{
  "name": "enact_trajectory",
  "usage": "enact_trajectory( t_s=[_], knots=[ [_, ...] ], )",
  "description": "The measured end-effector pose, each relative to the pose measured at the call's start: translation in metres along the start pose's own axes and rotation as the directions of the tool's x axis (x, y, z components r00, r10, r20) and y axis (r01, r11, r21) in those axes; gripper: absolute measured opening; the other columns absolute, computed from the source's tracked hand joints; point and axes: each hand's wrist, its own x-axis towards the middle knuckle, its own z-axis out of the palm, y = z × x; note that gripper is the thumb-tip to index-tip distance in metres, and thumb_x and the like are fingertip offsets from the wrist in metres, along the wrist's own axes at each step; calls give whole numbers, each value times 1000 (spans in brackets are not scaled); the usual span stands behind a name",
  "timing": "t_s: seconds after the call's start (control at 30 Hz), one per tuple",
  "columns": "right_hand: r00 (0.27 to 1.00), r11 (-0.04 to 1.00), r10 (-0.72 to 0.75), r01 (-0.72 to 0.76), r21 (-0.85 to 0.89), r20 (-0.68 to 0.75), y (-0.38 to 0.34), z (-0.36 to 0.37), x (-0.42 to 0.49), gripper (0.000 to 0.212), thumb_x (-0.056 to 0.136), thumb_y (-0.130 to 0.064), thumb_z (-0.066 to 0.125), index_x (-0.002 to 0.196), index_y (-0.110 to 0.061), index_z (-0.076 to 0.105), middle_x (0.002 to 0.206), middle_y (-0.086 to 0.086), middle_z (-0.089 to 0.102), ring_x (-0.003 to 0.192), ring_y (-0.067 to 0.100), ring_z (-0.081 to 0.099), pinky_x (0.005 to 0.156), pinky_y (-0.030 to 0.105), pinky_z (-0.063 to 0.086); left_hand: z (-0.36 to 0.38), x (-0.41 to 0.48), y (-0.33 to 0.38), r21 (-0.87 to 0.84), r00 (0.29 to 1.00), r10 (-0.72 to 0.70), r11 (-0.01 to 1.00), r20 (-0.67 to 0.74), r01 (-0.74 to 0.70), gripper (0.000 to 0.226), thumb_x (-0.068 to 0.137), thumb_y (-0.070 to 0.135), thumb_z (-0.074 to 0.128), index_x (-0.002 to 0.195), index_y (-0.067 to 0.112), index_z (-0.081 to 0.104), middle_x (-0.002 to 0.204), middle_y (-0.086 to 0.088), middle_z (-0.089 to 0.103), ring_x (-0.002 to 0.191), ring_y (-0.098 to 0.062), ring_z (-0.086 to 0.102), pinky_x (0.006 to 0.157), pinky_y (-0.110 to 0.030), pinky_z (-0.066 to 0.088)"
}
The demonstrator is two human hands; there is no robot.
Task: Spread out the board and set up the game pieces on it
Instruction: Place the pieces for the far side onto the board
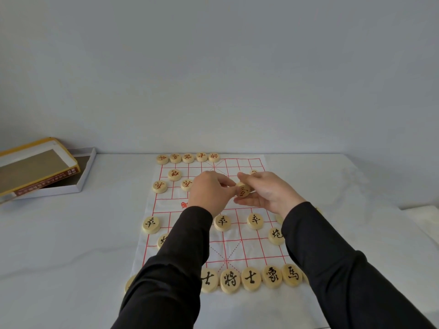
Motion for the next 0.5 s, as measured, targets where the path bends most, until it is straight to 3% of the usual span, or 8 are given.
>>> enact_trajectory(
  t_s=[0.07,0.2,0.33,0.43,0.5],
  knots=[
    [997,1000,-15,13,-20,-73,0,-5,1,29,91,-30,60,103,-5,56,83,14,67,67,25,71,65,33,60,0,0,-1,6,1000,1,1000,-10,-1,16,82,26,68,92,14,73,80,6,61,69,-5,50,60,-12,41],
    [986,995,-76,85,59,-146,2,-15,4,27,83,-19,71,102,-3,61,75,10,65,53,16,63,48,24,54,1,1,-5,-13,997,-41,999,-73,41,16,82,26,68,90,13,72,77,7,61,67,-3,50,61,-14,42],
    [993,990,-56,69,120,-109,5,-15,4,19,80,-2,70,97,-3,62,80,14,69,55,13,67,51,21,56,0,4,-8,-100,984,-137,987,-111,126,17,82,26,67,90,13,72,76,4,63,70,-7,53,63,-18,45],
    [991,992,-73,85,96,-115,6,-17,6,10,83,-1,67,93,-3,63,78,14,70,57,14,68,54,22,58,-3,7,-10,-188,968,-216,964,-129,190,12,84,25,65,87,15,69,70,7,58,65,-5,49,57,-17,41],
    [991,995,-77,83,53,-106,5,-19,7,11,86,-5,65,97,-2,64,77,14,70,60,17,69,57,24,58,-6,8,-10,-250,957,-261,942,-129,223,9,85,22,63,88,14,67,68,6,55,68,-8,49,64,-22,44]
  ],
)
